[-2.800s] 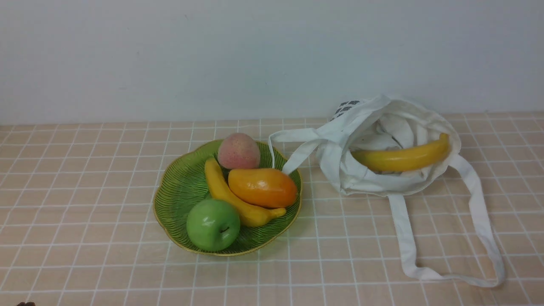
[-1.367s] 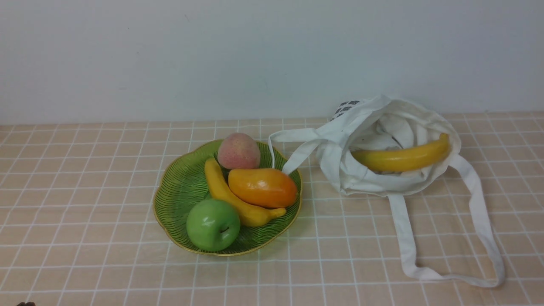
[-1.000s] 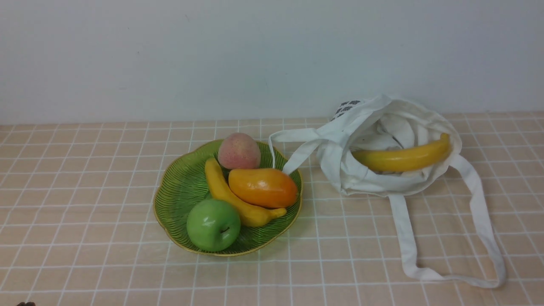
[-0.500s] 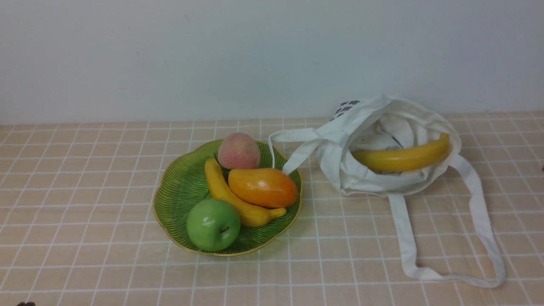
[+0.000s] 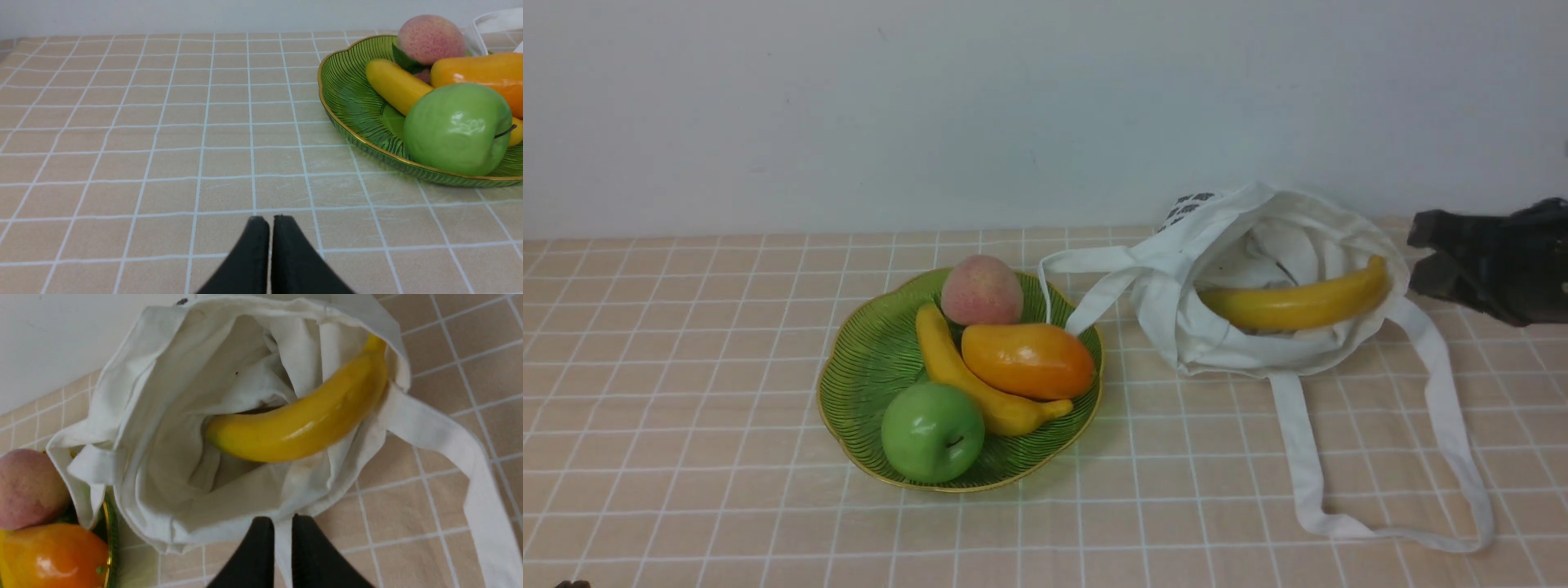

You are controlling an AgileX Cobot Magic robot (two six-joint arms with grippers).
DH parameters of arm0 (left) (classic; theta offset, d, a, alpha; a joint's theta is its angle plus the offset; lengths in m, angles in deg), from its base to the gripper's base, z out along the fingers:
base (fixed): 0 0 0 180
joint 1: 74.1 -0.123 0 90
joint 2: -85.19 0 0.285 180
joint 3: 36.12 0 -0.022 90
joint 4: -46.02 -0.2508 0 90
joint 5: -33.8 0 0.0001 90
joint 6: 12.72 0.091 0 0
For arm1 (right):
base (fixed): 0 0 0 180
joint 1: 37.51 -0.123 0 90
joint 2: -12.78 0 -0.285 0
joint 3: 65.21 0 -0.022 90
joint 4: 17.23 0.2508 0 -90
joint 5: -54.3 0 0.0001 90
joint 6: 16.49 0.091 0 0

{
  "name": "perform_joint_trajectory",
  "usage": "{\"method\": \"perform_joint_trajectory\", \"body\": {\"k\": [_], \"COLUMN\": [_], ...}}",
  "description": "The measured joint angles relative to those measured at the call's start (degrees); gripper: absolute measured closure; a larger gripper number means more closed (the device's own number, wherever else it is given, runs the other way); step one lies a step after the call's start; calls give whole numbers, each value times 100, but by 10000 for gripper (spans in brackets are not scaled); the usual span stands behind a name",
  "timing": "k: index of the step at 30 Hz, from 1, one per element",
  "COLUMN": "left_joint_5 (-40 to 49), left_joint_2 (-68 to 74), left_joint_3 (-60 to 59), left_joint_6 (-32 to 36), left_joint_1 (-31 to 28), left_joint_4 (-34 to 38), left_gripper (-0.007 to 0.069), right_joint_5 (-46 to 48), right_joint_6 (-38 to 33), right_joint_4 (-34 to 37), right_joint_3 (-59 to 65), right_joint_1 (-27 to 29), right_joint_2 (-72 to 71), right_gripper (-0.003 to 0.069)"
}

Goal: Take the fruit out of the bag on the brown coffee tablecloth and place them on the plate.
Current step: 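Reach into the bag and grasp the banana with the right gripper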

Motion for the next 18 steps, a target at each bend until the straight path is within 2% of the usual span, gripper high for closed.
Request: {"method": "perform_joint_trajectory", "body": {"k": [3, 5, 9, 13, 18], "left_joint_5": [0, 0, 0, 0, 0], "left_joint_2": [0, 0, 0, 0, 0], "left_joint_3": [0, 0, 0, 0, 0], "left_joint_6": [0, 0, 0, 0, 0], "left_joint_1": [0, 0, 0, 0, 0], "left_joint_4": [0, 0, 0, 0, 0], "left_gripper": [632, 632, 632, 632, 632], "right_joint_5": [-10, 2, 155, 260, 113], "right_joint_6": [-24, -24, -24, 69, 286], "right_joint_4": [293, 340, 385, 409, 415], "right_joint_3": [-525, -673, -1171, -1461, -1538], "right_joint_1": [0, 0, 0, 0, 0], "right_joint_2": [857, 1102, 1855, 2355, 2578], "right_gripper": [454, 416, 263, 195, 182]}}
